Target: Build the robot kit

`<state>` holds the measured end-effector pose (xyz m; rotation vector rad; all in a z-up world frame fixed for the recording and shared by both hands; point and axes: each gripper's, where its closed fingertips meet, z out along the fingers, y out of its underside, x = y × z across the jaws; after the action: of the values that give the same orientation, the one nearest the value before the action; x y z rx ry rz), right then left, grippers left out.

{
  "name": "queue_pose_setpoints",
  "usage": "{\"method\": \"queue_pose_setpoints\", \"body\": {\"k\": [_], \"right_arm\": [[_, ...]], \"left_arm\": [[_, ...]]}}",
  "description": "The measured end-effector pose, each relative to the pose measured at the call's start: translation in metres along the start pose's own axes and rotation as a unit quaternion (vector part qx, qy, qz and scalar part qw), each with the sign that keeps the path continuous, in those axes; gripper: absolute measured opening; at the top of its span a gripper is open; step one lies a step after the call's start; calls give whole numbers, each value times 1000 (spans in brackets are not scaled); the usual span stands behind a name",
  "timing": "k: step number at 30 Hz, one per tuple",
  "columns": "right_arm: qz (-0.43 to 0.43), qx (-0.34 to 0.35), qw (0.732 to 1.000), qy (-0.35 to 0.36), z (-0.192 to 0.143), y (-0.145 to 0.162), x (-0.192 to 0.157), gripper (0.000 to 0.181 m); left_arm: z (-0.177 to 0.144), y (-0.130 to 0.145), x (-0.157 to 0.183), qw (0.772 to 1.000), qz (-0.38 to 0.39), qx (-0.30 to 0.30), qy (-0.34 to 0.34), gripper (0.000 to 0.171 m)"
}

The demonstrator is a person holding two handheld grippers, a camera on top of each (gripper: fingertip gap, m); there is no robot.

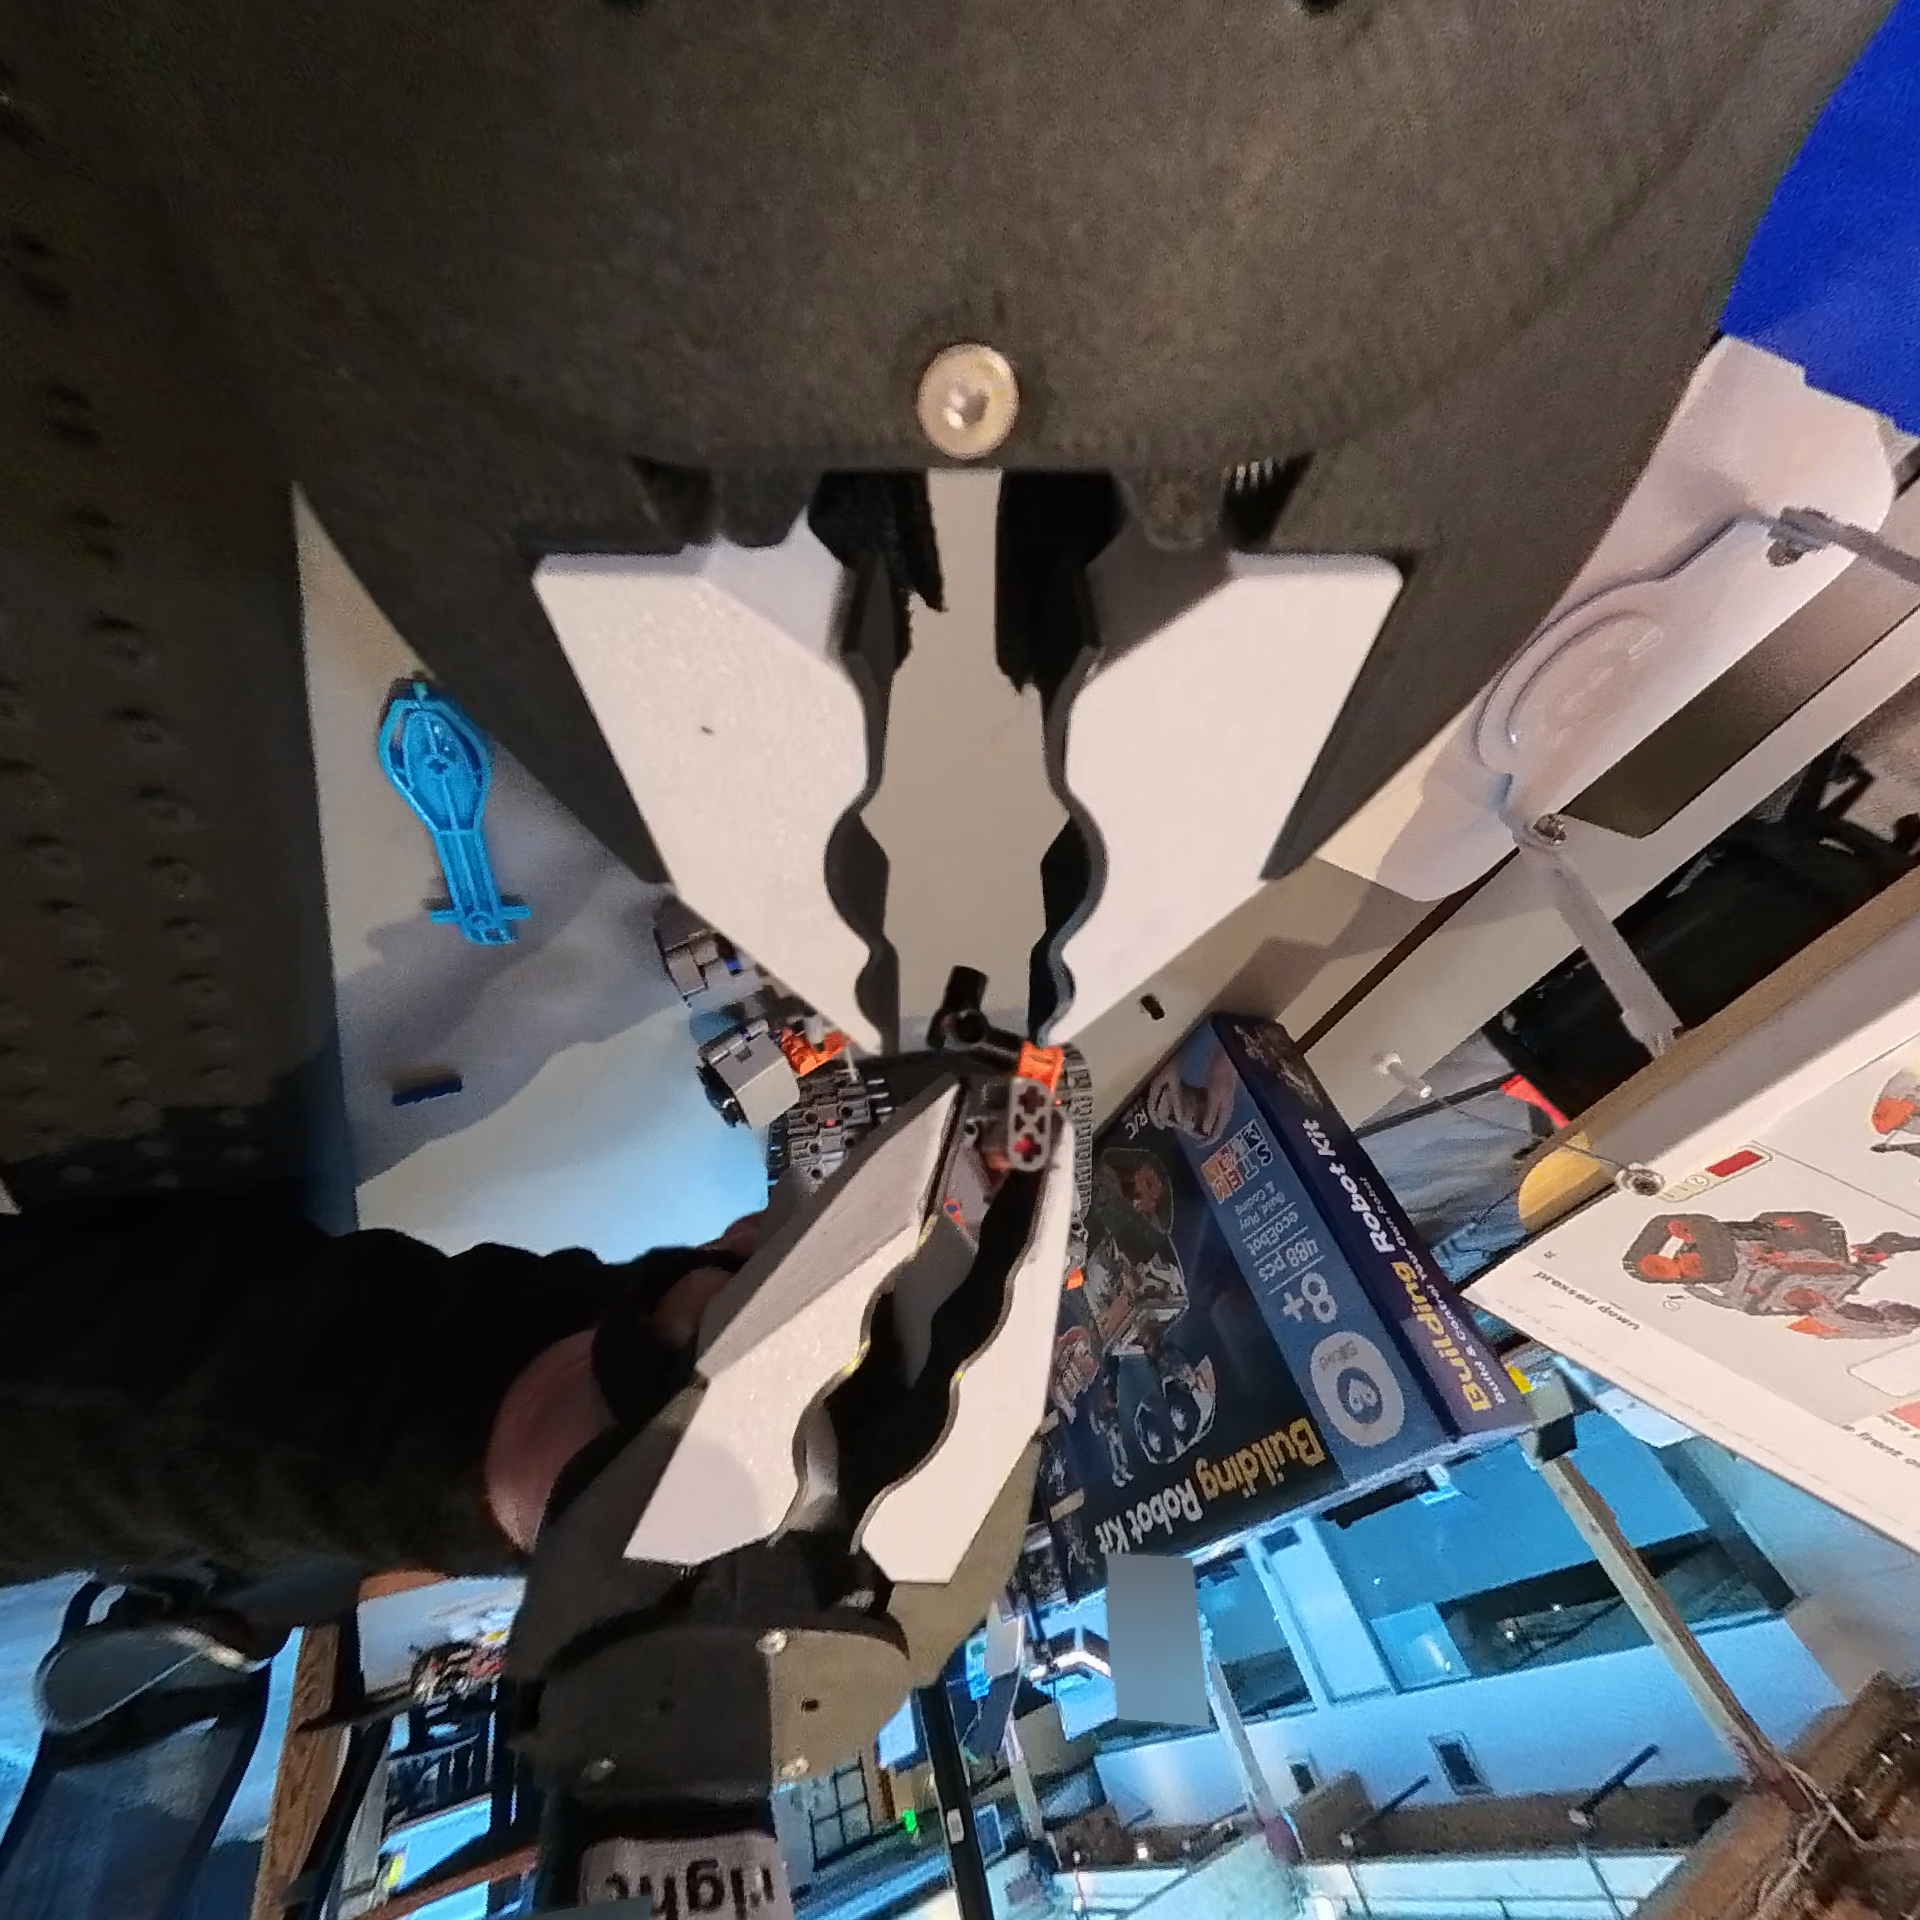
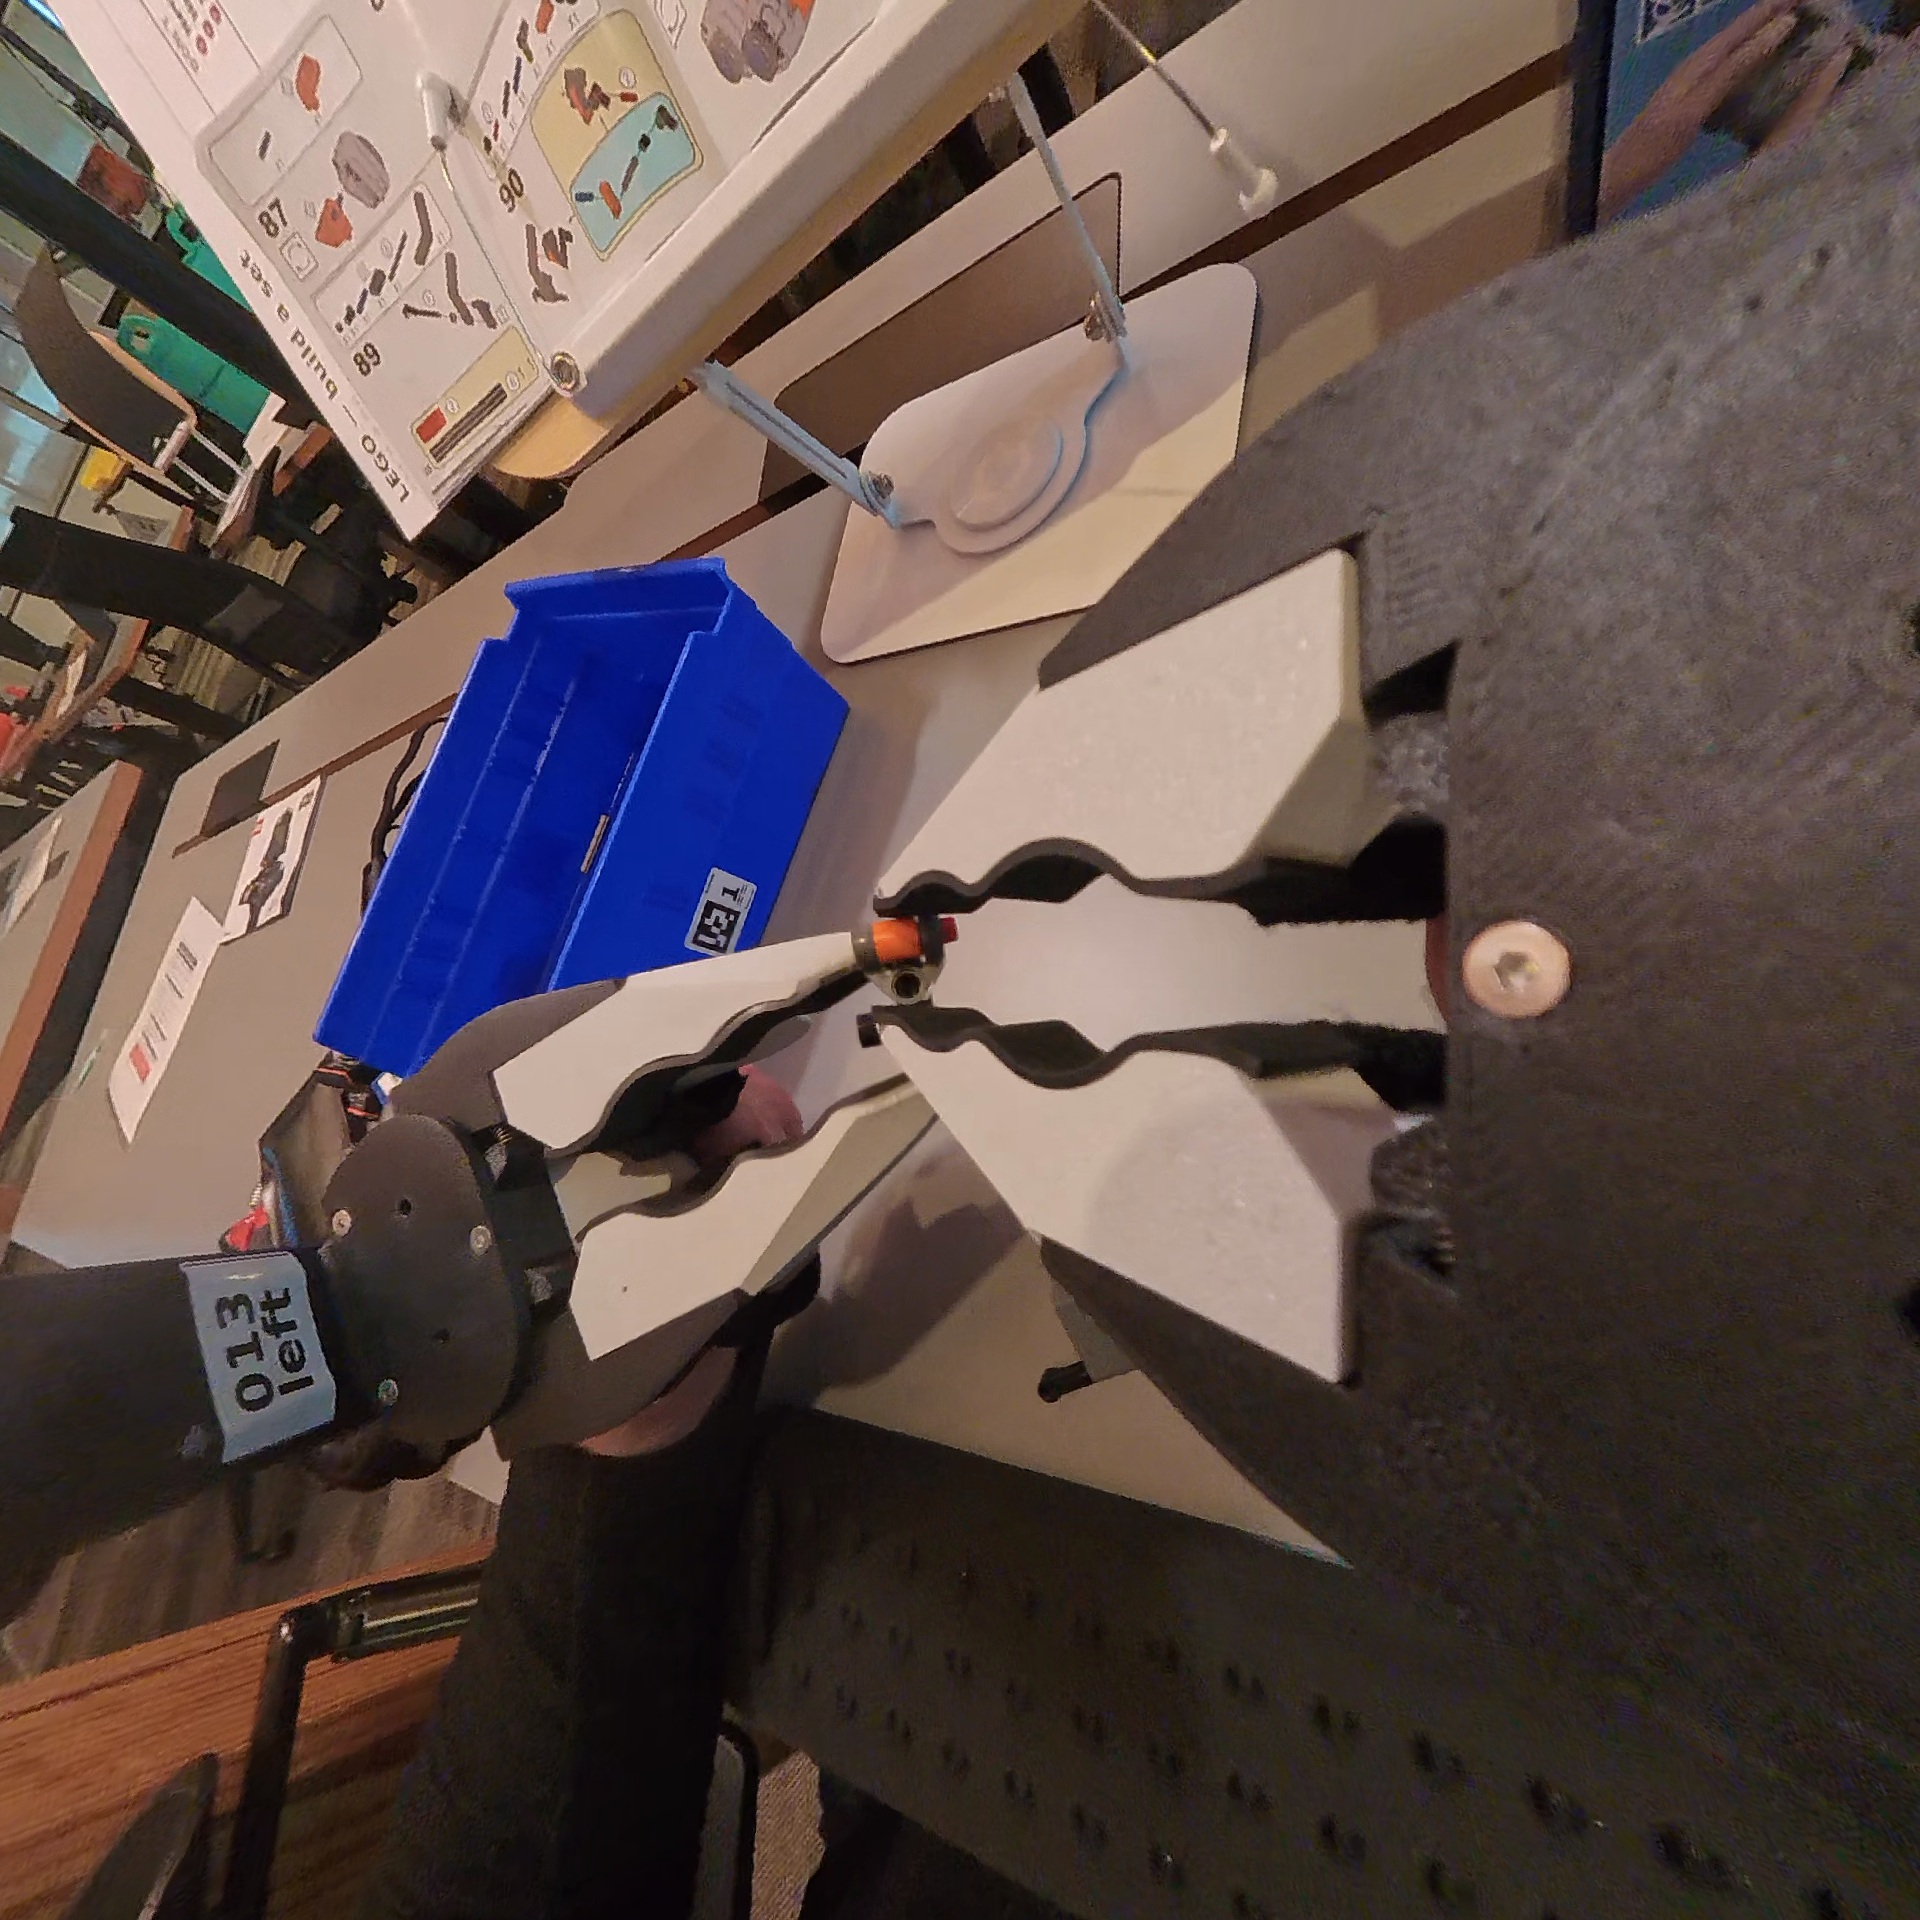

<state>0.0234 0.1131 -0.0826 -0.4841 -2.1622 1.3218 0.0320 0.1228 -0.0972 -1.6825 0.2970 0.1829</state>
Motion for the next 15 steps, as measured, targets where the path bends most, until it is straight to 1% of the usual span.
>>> {"method": "queue_pose_setpoints", "body": {"k": [2,6,8,15], "right_arm": [[-4,-4,1000,-1,0,1,-1,16],[-3,-8,1000,-5,0,2,-1,16],[3,-7,1000,-11,-2,1,-2,16],[46,7,998,-45,-4,-1,-5,16]], "left_arm": [[1,2,1,1000,7,-7,-3,18],[1,4,1,1000,13,-13,-5,17],[1,6,1,1000,14,-15,-3,11],[-1,3,4,1000,12,-4,14,10]]}}
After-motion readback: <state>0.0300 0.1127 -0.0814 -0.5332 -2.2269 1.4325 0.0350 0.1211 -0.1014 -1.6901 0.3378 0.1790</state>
